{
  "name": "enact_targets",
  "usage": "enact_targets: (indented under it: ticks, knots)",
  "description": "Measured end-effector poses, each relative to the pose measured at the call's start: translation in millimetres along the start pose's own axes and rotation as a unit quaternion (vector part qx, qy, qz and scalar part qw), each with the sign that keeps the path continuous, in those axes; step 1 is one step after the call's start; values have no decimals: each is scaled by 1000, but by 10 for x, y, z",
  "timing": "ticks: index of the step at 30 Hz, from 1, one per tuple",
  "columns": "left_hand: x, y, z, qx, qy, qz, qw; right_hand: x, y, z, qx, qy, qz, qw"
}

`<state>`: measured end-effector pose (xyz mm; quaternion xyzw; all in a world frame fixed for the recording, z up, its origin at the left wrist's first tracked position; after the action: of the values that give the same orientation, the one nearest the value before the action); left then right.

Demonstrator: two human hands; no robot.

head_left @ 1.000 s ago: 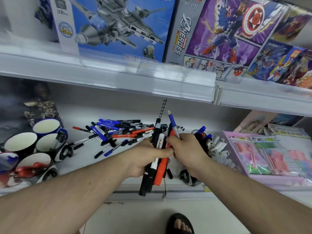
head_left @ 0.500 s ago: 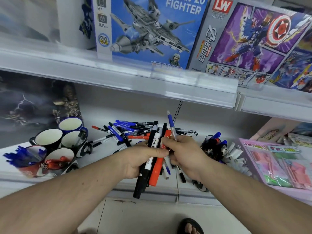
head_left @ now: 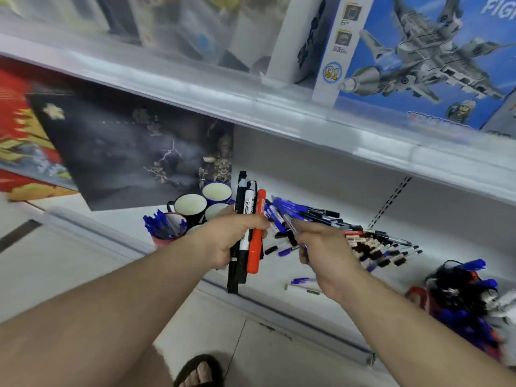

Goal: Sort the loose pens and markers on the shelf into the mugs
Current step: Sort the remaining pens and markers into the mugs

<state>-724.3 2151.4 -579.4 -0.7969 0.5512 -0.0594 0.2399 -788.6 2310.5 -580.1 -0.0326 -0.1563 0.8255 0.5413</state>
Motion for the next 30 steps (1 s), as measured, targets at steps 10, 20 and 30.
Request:
enact_targets:
  ticks: [10,20,30]
  knots:
    - [1411,-176,-428,-102,39,-207,972,-958,508,1,180,-98,9,979]
    - [2026,-134,-171,-56,-4,-271,961,-2165,1097,-218,256,-234,81,934]
    - [1844,32,-301,-100,-64,-204,972,-2637,1475,-518,275,-559,131,771]
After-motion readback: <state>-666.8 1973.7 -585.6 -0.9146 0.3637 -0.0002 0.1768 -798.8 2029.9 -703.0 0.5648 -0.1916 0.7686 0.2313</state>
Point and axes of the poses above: each hand's wrist, its own y-axis towards the middle knuckle, its own x-axis out of the back of the hand, z = x × y, the point moved 2 cm from there along y, towards the middle knuckle, and after that the axes turned 2 degrees about z, right-handed, at the moved point
